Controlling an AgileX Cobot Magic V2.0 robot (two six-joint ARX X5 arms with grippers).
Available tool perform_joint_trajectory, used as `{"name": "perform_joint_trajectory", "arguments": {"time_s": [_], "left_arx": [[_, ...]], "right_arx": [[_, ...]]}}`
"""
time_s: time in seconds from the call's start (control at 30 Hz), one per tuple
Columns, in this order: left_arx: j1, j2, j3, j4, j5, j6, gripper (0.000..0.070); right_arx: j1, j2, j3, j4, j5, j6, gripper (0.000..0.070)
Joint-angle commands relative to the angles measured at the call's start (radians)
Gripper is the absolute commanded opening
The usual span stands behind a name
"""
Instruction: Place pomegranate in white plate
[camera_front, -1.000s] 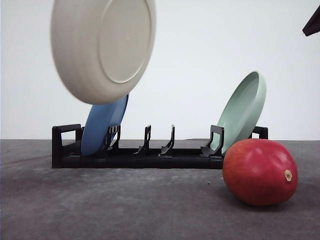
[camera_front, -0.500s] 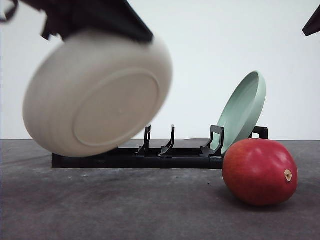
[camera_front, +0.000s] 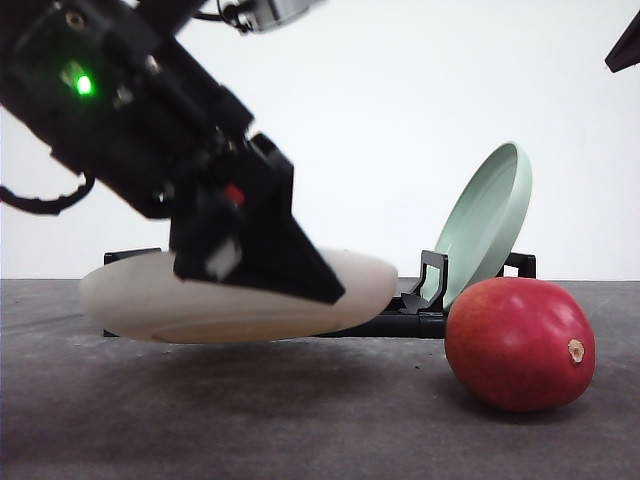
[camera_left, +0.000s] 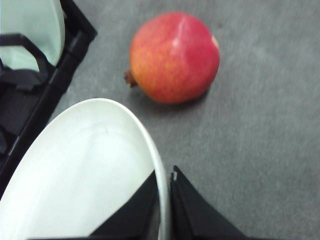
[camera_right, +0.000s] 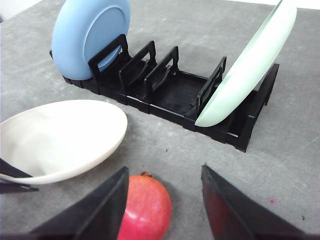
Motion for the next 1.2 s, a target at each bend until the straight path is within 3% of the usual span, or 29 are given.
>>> {"name": "perform_joint_trajectory", "arguments": {"time_s": [0.0, 0.43, 0.53, 0.67, 0.73, 0.83, 0.93, 1.07, 1.17], "left_arx": [[-0.022, 0.025, 0.008, 0.019, -0.019, 0.025, 0.0006], [-0.087, 0.107, 0.008, 0.018, -0.028, -0.008, 0.0014], [-0.087, 0.107, 0.008, 0.016, -0.028, -0.053, 0.0077], [-0.087, 0.105, 0.008, 0.013, -0.028, -0.108, 0.0262], [-0.087, 0.095, 0.013, -0.004, -0.028, -0.151, 0.0287], [-0.083, 0.062, 0.045, -0.098, -0.028, -0.260, 0.0297], [-0.060, 0.017, 0.114, -0.284, -0.002, -0.380, 0.0365], [0.005, -0.041, 0.204, -0.518, 0.111, -0.429, 0.0364], [0.074, -0.086, 0.240, -0.622, 0.183, -0.433, 0.0364]], "right_arx": [[0.005, 0.002, 0.016, 0.009, -0.001, -0.001, 0.0291], [0.005, 0.002, 0.016, 0.008, 0.000, -0.004, 0.0291], [0.005, 0.002, 0.016, 0.009, 0.000, -0.004, 0.0290], [0.005, 0.002, 0.016, 0.009, 0.000, -0.004, 0.0290], [0.005, 0.002, 0.016, 0.009, 0.000, -0.004, 0.0290], [0.005, 0.002, 0.016, 0.008, 0.000, -0.004, 0.0290], [0.005, 0.002, 0.016, 0.008, 0.000, -0.004, 0.0290], [0.005, 0.002, 0.016, 0.009, 0.000, -0.004, 0.0290], [0.005, 0.002, 0.016, 0.009, 0.000, -0.004, 0.0290]]}}
